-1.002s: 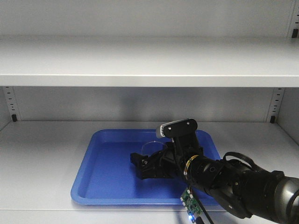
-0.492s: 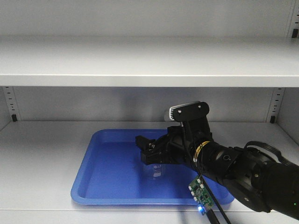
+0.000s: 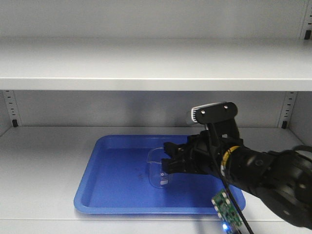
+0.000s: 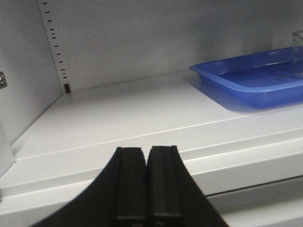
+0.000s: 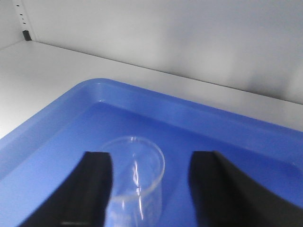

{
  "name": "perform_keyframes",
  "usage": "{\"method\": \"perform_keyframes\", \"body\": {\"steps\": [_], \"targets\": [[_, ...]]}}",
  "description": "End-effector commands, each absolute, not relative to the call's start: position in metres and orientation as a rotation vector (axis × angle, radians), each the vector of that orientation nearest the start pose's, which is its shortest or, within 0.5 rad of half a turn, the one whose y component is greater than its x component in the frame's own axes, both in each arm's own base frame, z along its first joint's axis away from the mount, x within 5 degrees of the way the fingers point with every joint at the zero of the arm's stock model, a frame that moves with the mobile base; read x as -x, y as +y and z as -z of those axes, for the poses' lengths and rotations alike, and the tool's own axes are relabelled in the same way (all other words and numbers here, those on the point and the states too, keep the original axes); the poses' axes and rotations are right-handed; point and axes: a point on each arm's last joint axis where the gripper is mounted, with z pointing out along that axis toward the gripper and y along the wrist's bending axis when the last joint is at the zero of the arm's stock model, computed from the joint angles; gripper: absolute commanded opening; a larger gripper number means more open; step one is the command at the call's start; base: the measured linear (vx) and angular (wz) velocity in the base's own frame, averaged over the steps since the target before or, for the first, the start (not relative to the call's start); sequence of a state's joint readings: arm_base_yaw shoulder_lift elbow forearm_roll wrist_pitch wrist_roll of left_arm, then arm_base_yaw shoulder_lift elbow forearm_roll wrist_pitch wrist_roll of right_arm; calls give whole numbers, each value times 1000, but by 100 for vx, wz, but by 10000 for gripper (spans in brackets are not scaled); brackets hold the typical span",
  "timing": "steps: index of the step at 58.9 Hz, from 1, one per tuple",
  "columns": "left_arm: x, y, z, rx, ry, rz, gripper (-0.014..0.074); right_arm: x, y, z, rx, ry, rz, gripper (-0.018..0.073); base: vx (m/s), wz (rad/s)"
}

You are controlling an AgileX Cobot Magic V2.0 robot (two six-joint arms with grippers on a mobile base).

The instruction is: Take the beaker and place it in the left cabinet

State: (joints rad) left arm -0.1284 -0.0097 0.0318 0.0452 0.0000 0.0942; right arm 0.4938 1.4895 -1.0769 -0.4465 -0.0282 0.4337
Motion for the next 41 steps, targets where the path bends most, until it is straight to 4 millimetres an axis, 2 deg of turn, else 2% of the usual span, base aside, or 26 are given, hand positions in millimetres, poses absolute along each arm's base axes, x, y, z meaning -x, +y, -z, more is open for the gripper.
{"method": "perform_keyframes", "body": {"steps": [1,12,22,30,41], "targets": [[-55,-7,-205,-189,1416,-2,1,-286,157,-353,467,1687,-384,306,0,0],[-55,-7,-205,-189,1416,-2,1,-255,140,-356,461,1671,-383,160,0,0],[-55,-7,-205,-189,1416,-2,1,-230,123,-365,438,1679,-353,81,0,0],[-55,-7,-205,-189,1416,-2,1,-221,115,-366,421,1721,-317,58,0,0],[-55,-7,-205,-189,1416,-2,1,-220,113,-365,417,1746,-301,57,0,0]]}}
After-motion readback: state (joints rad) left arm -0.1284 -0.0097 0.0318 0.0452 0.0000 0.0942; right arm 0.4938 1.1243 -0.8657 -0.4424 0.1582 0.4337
